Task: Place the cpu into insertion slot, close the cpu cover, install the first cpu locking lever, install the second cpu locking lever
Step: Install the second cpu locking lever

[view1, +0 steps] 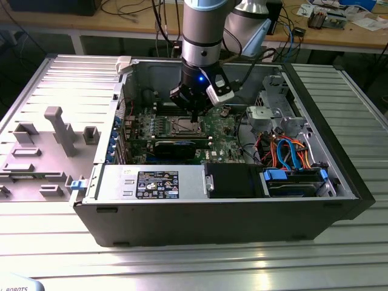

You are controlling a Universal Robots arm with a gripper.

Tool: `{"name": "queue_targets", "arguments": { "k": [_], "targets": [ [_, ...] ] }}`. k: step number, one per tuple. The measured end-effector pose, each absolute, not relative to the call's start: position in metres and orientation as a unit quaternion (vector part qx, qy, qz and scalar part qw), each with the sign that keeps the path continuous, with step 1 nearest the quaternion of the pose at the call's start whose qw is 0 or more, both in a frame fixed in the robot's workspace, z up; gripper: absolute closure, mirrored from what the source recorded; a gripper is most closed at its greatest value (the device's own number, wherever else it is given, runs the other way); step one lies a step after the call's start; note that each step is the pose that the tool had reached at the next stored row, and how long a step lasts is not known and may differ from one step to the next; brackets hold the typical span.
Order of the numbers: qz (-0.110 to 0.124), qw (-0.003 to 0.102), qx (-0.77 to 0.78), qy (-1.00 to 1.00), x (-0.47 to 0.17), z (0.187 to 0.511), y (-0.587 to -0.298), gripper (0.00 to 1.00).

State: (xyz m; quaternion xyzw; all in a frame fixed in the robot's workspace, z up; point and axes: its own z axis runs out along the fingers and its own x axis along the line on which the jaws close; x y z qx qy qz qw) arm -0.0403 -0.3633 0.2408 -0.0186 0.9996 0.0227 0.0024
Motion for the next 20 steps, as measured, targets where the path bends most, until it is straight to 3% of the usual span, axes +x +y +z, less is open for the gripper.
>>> {"name": "queue_targets", "arguments": {
  "k": [17,20],
  "targets": [
    [0.023,0.002,-0.019,1.0,-0.0403,0.2409,-0.3667,0.89],
    [0.024,-0.004,-0.018,1.0,-0.0406,0.2441,-0.3668,0.89]
  ]
}}
